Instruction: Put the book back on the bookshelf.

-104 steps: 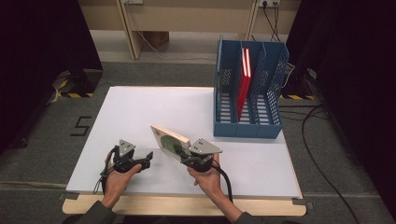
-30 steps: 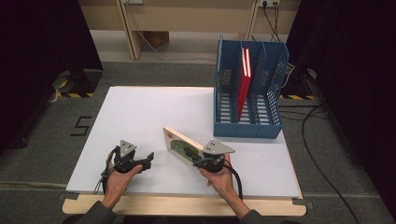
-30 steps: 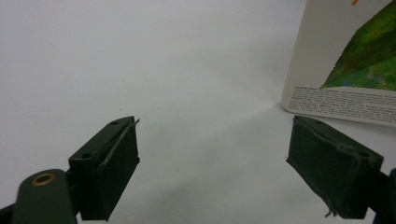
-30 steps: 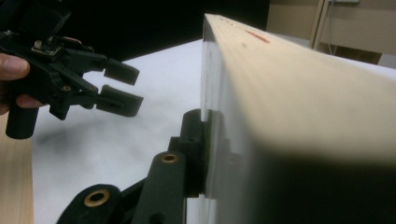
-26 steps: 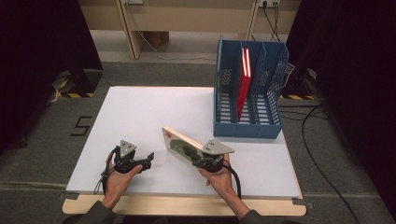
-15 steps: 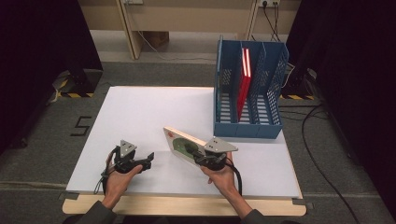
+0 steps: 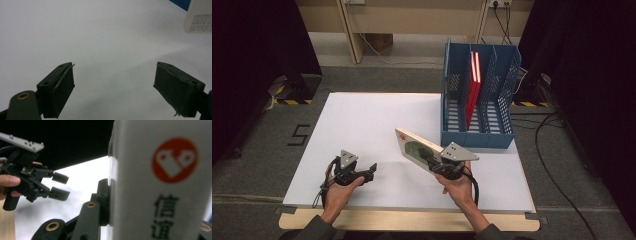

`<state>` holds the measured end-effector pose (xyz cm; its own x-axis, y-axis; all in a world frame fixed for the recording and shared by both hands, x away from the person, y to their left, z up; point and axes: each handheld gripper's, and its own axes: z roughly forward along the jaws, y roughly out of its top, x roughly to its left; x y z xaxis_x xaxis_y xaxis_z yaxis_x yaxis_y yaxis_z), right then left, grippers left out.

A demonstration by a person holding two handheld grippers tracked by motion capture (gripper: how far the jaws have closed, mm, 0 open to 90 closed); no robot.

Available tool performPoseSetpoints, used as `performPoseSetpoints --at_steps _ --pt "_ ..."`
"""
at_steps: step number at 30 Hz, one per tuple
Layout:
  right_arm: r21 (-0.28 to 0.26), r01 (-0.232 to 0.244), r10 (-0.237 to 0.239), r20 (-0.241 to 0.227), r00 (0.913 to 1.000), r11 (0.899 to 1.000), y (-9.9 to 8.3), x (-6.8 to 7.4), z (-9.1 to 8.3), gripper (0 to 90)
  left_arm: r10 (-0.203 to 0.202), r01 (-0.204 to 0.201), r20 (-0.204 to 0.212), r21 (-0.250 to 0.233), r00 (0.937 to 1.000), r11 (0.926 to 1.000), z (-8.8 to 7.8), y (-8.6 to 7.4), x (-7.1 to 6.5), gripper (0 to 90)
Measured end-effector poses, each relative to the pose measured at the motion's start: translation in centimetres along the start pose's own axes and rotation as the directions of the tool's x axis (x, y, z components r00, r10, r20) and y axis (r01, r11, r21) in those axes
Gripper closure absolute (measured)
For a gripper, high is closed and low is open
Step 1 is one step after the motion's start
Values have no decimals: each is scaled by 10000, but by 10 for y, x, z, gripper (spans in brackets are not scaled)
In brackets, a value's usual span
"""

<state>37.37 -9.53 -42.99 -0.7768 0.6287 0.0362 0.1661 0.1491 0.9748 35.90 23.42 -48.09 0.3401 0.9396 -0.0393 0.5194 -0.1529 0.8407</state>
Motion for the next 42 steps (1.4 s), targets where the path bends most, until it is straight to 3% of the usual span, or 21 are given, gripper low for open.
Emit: performPoseSetpoints --at_steps 10,27,33,42 --pt "-510 -14 54 781 9969 9987 14 -15 -38 755 -9 9 -18 -8 10000 10000 0 0 1 155" --pt "-1321 -48 256 1558 9875 9912 29 -28 -104 755 20 -20 -49 43 10000 10000 1 0 1 155" --pt "-1502 -6 336 2176 9754 9887 34 -37 -125 755 41 -41 -41 36 10000 10000 1 0 0 154" --pt "-1833 11 626 3414 9378 9831 39 -62 -146 755 140 -140 4 205 9999 9997 4 -1 -1 154"
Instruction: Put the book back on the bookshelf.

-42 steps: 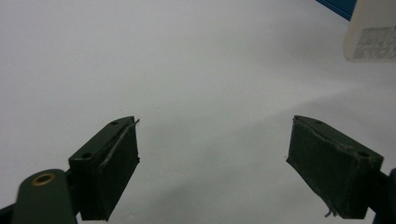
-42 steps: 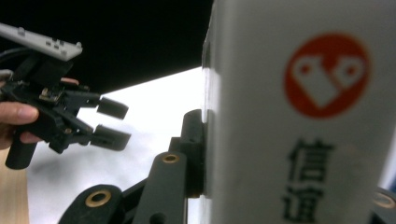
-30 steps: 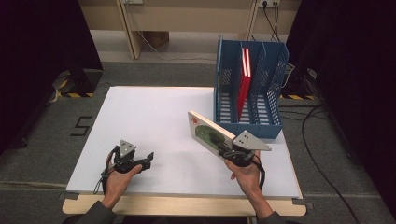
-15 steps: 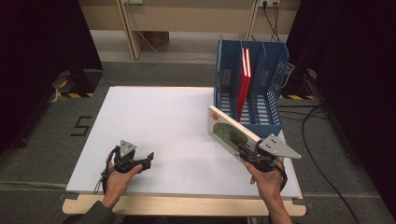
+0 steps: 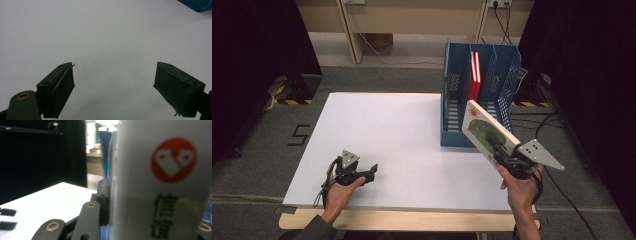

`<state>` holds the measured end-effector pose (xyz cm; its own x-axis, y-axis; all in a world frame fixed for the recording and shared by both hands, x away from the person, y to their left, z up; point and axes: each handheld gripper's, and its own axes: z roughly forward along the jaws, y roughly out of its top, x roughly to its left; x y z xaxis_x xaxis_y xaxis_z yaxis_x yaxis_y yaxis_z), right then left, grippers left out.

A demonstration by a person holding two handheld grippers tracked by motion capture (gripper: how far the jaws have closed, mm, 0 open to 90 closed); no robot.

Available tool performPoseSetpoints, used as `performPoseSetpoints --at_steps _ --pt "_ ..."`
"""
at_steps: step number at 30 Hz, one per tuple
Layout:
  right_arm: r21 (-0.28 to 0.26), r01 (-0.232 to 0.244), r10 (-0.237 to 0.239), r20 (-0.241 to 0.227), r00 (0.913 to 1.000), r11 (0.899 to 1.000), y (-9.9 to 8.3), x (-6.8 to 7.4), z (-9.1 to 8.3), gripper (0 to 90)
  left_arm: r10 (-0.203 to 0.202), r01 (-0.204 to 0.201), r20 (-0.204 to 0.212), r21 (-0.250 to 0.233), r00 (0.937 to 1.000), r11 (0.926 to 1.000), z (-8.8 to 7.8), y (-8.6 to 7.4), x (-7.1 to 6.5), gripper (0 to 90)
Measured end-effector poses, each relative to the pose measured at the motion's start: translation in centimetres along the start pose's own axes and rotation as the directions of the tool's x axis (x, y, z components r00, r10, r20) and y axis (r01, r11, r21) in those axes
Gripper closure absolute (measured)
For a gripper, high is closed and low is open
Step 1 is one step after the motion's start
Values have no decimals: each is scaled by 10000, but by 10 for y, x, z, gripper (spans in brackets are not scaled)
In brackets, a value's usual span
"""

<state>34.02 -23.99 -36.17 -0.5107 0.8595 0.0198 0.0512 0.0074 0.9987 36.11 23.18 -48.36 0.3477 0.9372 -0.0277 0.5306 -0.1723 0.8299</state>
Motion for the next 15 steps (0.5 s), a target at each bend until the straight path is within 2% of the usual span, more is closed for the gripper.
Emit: performPoseSetpoints --at_steps 5,6,7,9,15 --pt "-19 -33 34 720 9974 10000 5 -16 -3 756 12 -12 49 33 10000 10000 1 0 0 154" --pt "-80 193 -185 908 9957 9998 6 -20 -3 755 19 -19 54 49 10000 10000 1 0 -1 154" --pt "-9 127 -126 1020 9947 9999 6 -22 -3 755 27 -28 55 46 10000 10000 1 0 -1 154" --pt "-16 284 -279 1265 9916 9996 7 -29 -1 755 15 -15 44 11 10000 10000 1 0 -1 154" --pt "76 56 -70 2028 9792 10000 5 -49 9 755 25 -25 18 50 10000 10000 0 0 -1 153"
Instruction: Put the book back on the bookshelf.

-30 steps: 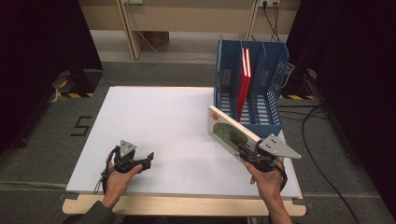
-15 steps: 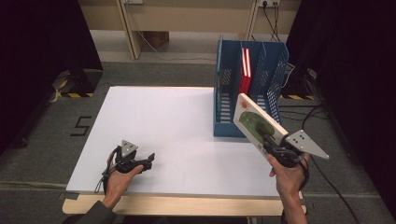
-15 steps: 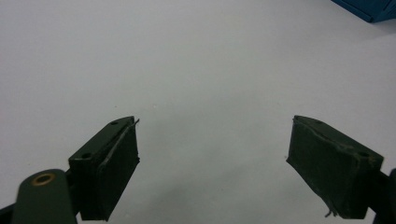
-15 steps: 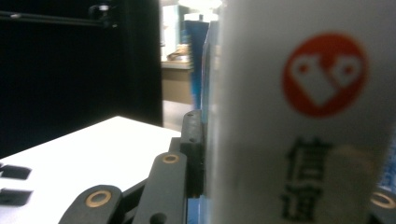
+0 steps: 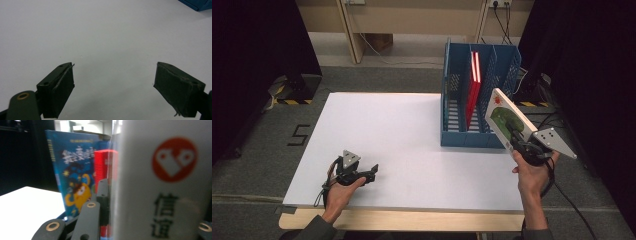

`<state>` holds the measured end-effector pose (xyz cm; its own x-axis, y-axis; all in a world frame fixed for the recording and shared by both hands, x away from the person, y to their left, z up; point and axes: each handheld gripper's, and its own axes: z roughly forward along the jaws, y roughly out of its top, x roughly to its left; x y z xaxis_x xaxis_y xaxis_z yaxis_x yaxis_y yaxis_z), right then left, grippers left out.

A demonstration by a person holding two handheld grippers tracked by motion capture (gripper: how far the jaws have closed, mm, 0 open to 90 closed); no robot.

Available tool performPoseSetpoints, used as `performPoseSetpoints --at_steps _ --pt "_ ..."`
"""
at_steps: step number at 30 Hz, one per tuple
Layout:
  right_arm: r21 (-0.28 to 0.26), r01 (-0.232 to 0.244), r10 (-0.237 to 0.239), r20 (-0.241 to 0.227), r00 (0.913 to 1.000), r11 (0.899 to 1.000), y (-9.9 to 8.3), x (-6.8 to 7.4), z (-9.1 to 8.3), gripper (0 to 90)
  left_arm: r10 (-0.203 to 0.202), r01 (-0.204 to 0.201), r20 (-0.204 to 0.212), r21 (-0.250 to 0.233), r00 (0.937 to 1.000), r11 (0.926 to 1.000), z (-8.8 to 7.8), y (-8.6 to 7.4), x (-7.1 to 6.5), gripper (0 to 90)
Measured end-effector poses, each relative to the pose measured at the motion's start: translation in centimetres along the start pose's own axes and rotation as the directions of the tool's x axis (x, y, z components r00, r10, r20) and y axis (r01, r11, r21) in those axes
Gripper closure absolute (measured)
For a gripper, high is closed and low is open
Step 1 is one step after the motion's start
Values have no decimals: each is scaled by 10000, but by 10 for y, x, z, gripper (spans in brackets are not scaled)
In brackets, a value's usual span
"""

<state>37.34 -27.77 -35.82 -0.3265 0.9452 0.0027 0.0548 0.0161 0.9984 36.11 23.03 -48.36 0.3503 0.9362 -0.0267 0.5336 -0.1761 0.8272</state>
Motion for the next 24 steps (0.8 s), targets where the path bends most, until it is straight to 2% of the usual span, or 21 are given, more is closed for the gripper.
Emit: performPoseSetpoints --at_steps 7,11,20,24 --pt "127 -149 140 676 9976 9998 0 -16 22 755 -16 16 42 12 10000 10000 0 0 0 153" --pt "134 -315 298 1121 9932 9994 0 -26 42 755 -19 19 50 7 10000 10000 0 0 -1 153" --pt "254 -443 392 1746 9839 9987 4 -34 83 755 -17 17 101 13 9999 10000 1 0 -1 154" --pt "232 -631 570 2061 9769 9977 5 -36 101 755 5 -5 95 51 10000 10000 0 0 -1 154"
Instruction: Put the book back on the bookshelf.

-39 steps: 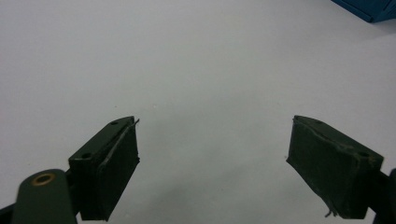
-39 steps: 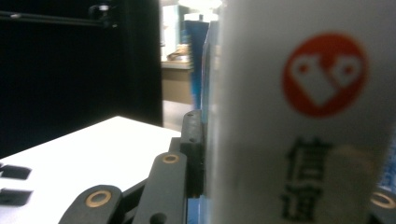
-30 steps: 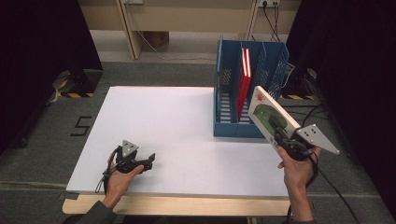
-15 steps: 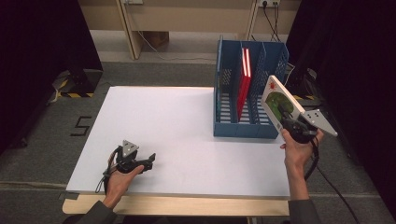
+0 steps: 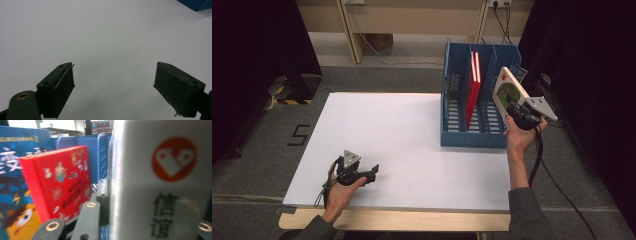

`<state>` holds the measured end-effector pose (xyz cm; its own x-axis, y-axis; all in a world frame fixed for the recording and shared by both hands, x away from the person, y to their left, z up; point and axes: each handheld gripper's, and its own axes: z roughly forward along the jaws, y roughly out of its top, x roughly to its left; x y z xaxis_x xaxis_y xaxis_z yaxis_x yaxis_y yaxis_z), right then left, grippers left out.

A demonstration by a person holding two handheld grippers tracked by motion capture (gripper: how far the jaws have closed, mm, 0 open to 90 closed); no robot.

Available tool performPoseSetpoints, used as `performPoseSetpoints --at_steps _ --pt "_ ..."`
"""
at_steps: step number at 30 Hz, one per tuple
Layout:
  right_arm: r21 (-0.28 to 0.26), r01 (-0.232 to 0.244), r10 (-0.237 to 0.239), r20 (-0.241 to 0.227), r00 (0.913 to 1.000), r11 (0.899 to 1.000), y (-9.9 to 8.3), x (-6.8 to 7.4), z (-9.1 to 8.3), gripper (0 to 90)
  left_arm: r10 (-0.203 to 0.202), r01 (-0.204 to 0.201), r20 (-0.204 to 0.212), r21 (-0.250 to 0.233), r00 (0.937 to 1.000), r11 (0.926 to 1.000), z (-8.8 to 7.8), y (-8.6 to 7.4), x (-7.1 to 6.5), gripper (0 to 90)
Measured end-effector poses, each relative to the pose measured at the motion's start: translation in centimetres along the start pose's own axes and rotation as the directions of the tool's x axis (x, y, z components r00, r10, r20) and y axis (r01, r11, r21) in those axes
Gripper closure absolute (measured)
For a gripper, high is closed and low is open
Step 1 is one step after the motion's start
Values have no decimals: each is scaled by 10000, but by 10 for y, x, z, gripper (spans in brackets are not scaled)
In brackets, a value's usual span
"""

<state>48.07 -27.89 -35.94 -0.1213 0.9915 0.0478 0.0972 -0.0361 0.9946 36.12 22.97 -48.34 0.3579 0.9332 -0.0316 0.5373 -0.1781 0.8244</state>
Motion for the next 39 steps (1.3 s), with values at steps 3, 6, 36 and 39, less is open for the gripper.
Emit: performPoseSetpoints --at_steps 3,6,36,39 --pt "7 -44 44 137 9999 10000 1 1 11 755 -38 38 30 -61 10000 10000 0 0 0 153" --pt "54 11 -12 244 9997 10000 1 4 21 755 -30 30 5 -49 10000 10000 0 0 0 154" --pt "787 -247 196 651 9977 9966 -27 15 90 752 -61 62 50 -96 10000 9999 1 0 0 154" --pt "1064 -133 58 702 9975 9942 -31 16 94 752 -64 65 47 -96 10000 9999 1 0 0 154"
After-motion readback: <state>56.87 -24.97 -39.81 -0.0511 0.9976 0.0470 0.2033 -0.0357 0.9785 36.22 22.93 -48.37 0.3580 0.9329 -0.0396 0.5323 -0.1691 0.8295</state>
